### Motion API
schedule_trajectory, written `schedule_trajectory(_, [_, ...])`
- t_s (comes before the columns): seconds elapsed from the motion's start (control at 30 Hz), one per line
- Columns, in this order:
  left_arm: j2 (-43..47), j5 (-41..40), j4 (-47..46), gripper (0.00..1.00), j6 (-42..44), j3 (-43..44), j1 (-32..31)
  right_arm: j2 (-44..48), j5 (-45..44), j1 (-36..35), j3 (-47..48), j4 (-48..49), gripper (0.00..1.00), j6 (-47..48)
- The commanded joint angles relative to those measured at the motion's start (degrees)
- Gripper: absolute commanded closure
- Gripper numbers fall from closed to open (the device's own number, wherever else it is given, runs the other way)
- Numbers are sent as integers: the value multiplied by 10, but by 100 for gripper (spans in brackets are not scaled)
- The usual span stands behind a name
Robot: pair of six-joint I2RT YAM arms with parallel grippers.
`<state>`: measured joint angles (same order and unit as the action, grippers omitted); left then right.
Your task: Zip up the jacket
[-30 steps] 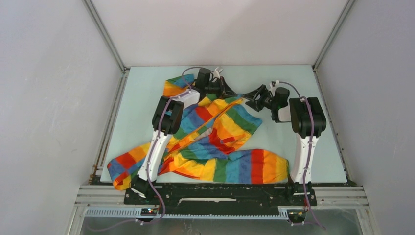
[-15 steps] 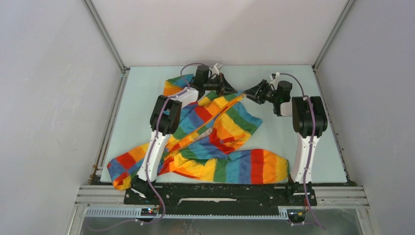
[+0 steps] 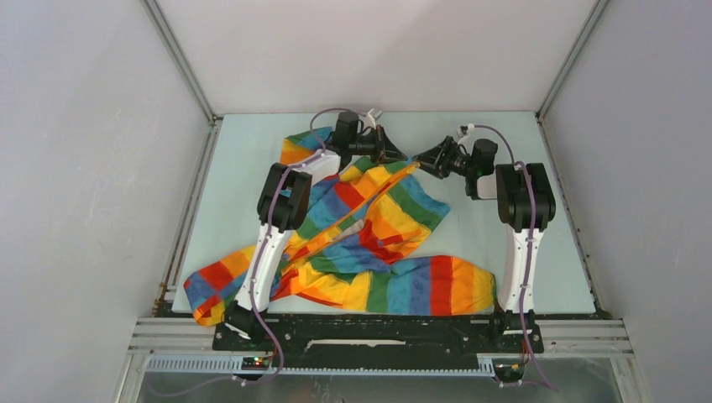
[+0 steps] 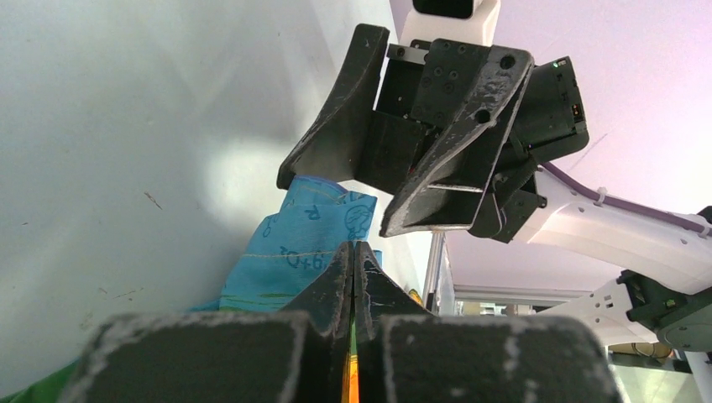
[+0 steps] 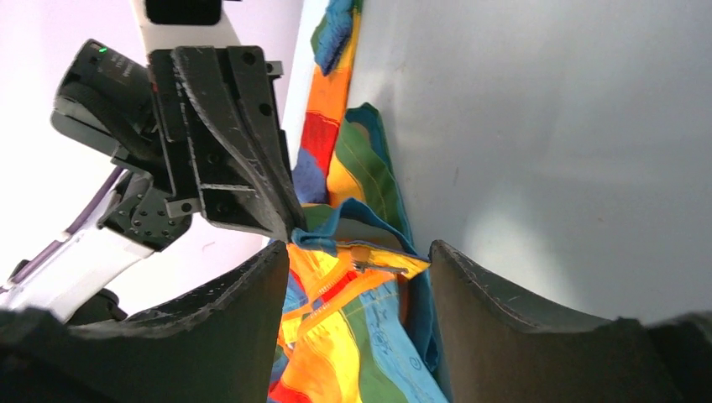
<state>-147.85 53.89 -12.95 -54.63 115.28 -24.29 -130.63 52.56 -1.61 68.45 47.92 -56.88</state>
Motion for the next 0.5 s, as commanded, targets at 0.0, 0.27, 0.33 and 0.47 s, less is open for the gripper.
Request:
schedule_trajectory(0.0, [39,20,-21,100,-7,-8,2,-21,31,-2,27,87,35,-40])
schedule_trajectory(0.27, [32,20,-16,100,-7,-2,6,-22,43,4,13,144,58,-82])
schedule_trajectory(0.33, [31,19,-13,100,-6,1,7,-17,44,6,4,158,60,-87])
schedule_trajectory(0.47, [27,16,-8,100,-5,5,8,-20,47,7,-1,170,66,-100])
